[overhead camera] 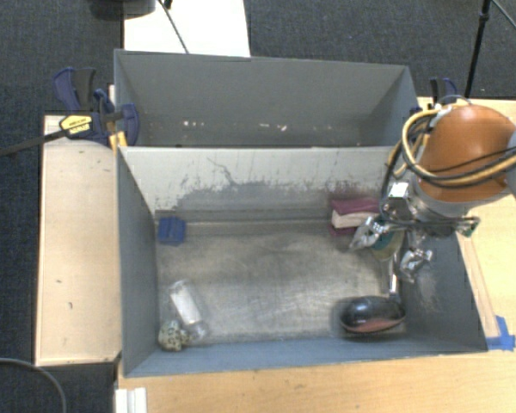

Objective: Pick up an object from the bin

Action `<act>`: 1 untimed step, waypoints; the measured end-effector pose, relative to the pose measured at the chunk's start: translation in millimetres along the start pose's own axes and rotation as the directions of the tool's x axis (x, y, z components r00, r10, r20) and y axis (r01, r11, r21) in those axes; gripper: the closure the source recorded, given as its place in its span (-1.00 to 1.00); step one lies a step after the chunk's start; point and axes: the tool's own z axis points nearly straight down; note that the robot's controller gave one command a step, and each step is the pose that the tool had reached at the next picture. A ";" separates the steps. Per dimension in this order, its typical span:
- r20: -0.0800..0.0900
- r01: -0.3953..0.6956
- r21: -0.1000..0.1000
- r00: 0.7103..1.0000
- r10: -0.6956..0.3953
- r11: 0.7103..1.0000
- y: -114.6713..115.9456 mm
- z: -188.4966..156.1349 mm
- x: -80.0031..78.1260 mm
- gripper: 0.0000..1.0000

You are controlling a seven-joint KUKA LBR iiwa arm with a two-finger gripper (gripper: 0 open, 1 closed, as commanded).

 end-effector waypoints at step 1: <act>0.018 0.300 0.006 0.954 -0.300 0.954 4.1 4.3 -1.0 -1.00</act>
Offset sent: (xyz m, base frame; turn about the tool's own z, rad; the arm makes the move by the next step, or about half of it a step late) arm -0.0127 -0.0208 -0.0110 -0.4077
